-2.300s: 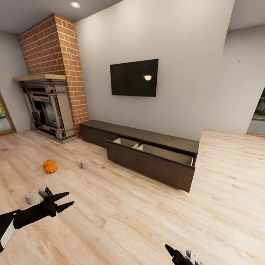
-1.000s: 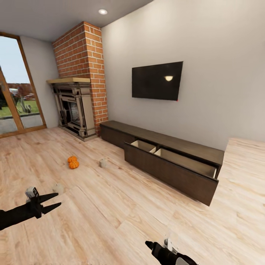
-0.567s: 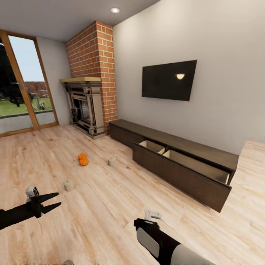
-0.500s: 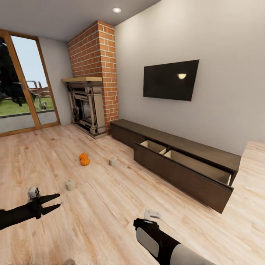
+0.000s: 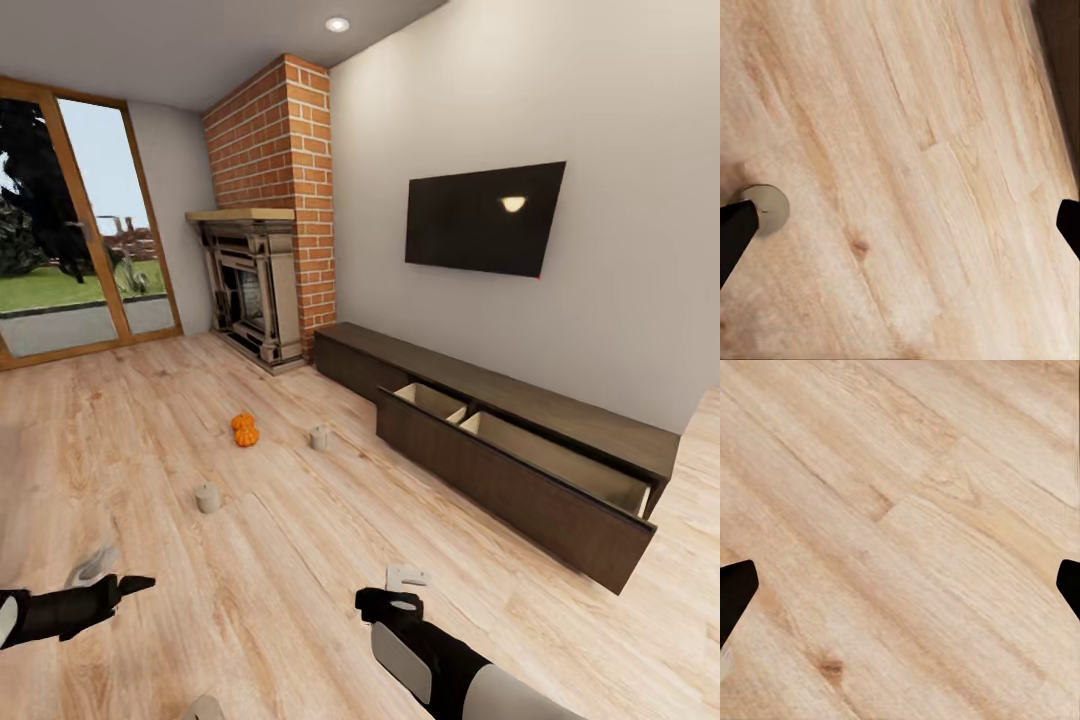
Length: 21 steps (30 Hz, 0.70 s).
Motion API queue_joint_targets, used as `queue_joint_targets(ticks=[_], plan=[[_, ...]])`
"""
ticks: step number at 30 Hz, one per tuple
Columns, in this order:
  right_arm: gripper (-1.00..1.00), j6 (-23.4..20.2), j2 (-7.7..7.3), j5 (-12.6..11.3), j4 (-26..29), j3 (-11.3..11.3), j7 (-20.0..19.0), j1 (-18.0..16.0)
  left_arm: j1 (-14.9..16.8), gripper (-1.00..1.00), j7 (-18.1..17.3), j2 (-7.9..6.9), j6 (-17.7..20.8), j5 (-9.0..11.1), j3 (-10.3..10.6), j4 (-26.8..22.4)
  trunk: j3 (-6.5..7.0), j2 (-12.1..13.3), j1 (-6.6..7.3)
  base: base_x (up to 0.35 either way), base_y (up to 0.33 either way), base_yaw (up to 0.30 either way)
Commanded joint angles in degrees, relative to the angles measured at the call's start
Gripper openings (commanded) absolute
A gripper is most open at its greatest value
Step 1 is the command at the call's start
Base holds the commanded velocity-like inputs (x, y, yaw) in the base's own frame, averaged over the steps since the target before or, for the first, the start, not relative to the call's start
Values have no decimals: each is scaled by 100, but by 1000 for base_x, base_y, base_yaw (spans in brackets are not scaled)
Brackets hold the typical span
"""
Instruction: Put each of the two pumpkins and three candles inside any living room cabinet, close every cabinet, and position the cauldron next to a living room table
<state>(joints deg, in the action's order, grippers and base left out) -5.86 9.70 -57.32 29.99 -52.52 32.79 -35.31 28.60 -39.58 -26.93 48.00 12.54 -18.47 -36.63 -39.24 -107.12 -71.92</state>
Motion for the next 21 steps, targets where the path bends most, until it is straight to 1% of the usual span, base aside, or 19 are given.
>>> queue_joint_targets(ticks=[1,3,4,6,7,8,9,11,12,13,15,17,19,20,21], plan=[[100,328,-2,-18,-10,-23,69,34,5,100,465,108,-292,12,-16,171,13,38,23,0,0,4],[100,793,-15,-22,-32,-20,95,125,5,100,1117,317,-701,19,-16,331,48,119,67,0,0,2],[100,883,-20,-22,-40,-20,99,145,5,100,1291,380,-802,19,-16,361,66,159,89,0,0,1],[100,1131,-30,-6,-82,-24,101,202,5,100,2035,654,-1216,27,-21,438,102,239,133,0,0,0],[100,1215,-34,10,-131,-33,85,223,5,100,2570,842,-1523,56,-21,463,120,279,155,0,0,0],[100,1254,-36,24,-177,-42,84,233,5,100,3012,1011,-1778,90,-19,484,138,319,177,0,0,0],[100,1261,-40,31,-196,-47,64,237,5,100,3218,1101,-1885,105,-17,494,156,359,199,0,0,0],[100,1252,-45,48,-215,-74,26,245,-2,100,3483,1222,-2029,139,-1,545,192,439,243,0,0,0],[100,1249,-45,51,-216,-83,22,250,-4,100,3510,1235,-2049,142,1,579,210,480,265,0,0,0],[100,1248,-46,62,-219,-137,15,296,-8,100,3561,1260,-2113,136,9,737,210,480,265,0,0,0],[100,1260,-46,76,-220,-235,7,350,-10,100,3586,1270,-2248,134,6,904,210,480,265,0,0,0],[100,1279,-47,82,-222,-338,7,391,-11,100,3578,1278,-2524,138,8,1034,210,480,265,3,0,0],[100,1291,-47,85,-227,-384,6,408,-26,100,3574,1289,-2771,150,14,1116,210,480,265,14,0,0],[100,1294,-47,86,-228,-391,4,411,-32,100,3574,1296,-2832,152,13,1152,210,480,265,9,0,0],[100,1302,-47,88,-229,-406,4,416,-46,100,3578,1321,-3126,137,11,1343,210,480,265,4,0,0]])
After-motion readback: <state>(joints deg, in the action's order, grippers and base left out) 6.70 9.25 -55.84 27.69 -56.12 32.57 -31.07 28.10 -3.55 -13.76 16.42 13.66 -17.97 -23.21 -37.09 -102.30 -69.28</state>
